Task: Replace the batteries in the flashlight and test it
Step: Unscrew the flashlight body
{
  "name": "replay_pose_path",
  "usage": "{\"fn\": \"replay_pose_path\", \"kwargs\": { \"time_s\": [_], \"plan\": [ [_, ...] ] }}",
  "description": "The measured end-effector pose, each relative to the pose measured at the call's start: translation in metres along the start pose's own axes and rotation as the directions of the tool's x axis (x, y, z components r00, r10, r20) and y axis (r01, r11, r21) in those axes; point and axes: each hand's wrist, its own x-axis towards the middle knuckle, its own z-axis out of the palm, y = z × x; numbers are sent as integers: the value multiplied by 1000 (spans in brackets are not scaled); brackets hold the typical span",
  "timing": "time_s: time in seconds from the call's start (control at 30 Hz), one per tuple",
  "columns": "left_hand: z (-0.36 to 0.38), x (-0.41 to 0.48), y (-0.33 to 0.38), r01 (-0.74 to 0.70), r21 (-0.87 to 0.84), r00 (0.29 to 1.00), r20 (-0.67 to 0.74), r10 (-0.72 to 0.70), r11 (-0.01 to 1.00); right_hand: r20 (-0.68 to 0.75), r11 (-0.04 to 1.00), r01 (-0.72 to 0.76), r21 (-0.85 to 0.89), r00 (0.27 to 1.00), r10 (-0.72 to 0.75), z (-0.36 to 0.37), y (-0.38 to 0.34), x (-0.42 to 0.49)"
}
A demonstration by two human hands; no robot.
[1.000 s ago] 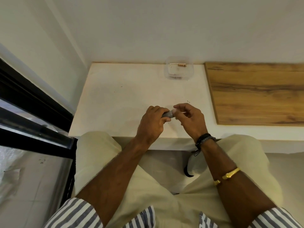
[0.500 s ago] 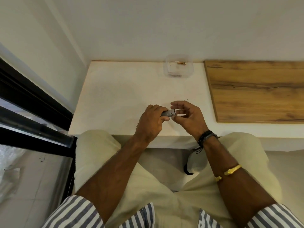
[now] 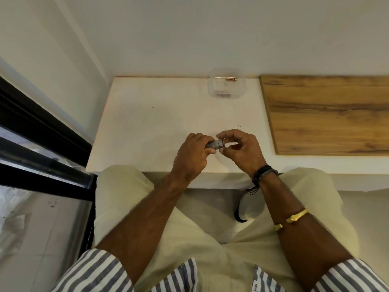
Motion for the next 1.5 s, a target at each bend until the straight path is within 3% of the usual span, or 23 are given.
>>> {"fn": "replay_pose_path", "kwargs": {
  "time_s": [0.17,0.5,0.6,0.7,1.0,1.13,1.23,1.33,1.5],
  "plan": [
    [-1,-1,1,-28,3,1000,-11,28,1000,-93,990,-117,-79,990,109,5,1,0],
    [-4,-1,2,-10,-4,1000,3,10,1000,9,995,54,-80,999,-53,-1,3,0],
    [-4,0,3,-9,-5,1000,-5,9,1000,-47,999,-22,-42,999,20,0,0,0],
    [-3,-1,3,-18,-6,1000,-5,18,1000,-106,990,-87,-111,992,75,4,3,0],
    [-2,0,1,-16,-3,1000,-17,16,1000,-8,996,53,-79,999,-54,-1,5,0],
    [-4,0,3,-18,0,1000,-9,18,1000,-25,1000,-1,-21,1000,0,0,5,1],
    [-4,-1,4,-27,-6,1000,-12,27,1000,-90,993,-63,-102,995,53,3,6,1],
    [-4,-1,4,-33,-1,999,2,33,999,-78,987,-23,-162,997,11,3,9,1],
    [-6,-1,3,-22,-12,1000,-10,22,1000,-25,993,50,-109,998,-53,0,5,0]
  ]
}}
